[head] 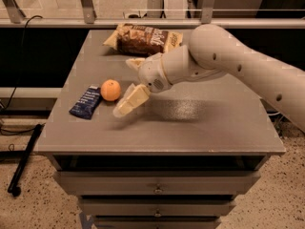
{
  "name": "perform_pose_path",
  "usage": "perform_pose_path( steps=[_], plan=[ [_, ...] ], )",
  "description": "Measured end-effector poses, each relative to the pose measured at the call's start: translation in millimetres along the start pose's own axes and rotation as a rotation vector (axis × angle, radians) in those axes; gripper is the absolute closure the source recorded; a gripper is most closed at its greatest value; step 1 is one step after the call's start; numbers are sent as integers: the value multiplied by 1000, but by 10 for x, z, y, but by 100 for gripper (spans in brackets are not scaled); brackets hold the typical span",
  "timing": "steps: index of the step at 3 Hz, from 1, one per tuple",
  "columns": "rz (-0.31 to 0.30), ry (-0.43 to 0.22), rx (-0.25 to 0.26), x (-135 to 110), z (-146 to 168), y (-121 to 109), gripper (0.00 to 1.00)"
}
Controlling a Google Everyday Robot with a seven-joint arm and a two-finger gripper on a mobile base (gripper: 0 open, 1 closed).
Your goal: Move orange near rxbar blueberry
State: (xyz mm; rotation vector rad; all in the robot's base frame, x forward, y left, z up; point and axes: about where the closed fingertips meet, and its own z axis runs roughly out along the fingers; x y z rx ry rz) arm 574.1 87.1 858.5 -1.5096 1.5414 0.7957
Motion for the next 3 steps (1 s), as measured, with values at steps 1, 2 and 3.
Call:
perform_pose_path(
  steps=[1,2,3],
  plan=[
    [-22,2,74,12,-736,-66,0],
    [-26,13,181,103,-1609,-79,0],
    [-21,16,193,134,-1697,-76,0]
  ],
)
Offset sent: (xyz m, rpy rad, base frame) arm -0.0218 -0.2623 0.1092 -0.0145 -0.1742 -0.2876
